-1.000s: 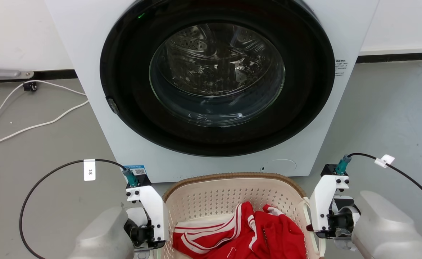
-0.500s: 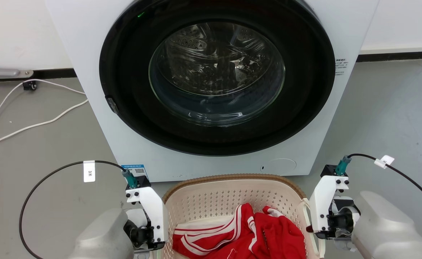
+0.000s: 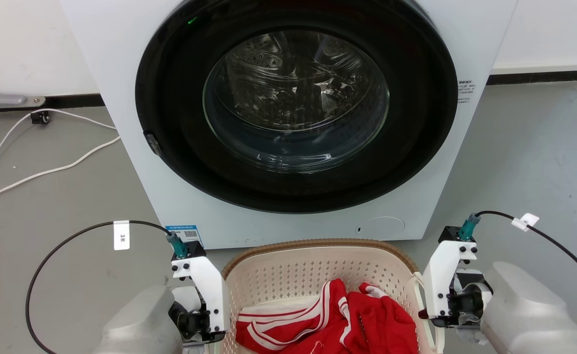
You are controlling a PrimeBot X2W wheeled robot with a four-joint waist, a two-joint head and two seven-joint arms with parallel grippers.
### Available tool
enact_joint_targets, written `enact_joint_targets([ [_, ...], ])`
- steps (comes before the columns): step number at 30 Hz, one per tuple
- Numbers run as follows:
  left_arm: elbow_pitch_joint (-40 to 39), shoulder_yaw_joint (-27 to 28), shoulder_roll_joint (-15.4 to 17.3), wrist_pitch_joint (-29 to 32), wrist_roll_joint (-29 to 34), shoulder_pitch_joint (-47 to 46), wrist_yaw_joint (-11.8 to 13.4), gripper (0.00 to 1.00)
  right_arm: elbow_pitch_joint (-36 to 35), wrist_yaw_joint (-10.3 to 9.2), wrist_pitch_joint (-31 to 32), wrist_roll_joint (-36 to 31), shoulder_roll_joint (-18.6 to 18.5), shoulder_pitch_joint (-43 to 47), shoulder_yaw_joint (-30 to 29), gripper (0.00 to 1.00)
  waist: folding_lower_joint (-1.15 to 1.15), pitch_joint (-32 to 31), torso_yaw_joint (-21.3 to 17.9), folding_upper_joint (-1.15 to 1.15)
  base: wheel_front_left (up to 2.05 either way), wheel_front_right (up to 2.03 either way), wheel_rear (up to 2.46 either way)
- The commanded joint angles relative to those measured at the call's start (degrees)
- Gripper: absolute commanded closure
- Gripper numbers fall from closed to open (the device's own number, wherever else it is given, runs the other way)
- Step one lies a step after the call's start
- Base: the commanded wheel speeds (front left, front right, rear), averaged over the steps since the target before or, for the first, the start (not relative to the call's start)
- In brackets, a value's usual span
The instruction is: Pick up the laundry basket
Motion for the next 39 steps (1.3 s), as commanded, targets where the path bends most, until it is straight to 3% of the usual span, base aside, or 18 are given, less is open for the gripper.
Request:
enact_joint_targets([
  [1,-0.5,-0.1,-1.0,-0.1,-0.7,-0.2,-0.7,1.0,-0.2,0.17,0.0,0.4,0.9,-0.6,0.0,1.0,0.0,0.0,0.0,0.0,0.0,0.0,0.0],
  [39,-0.2,-2.3,-0.6,-0.5,-3.2,-0.1,-0.7,1.0,0.5,0.17,0.5,2.1,1.2,-0.8,0.8,1.0,0.0,-0.1,-0.1,0.0,0.0,0.0,0.0],
])
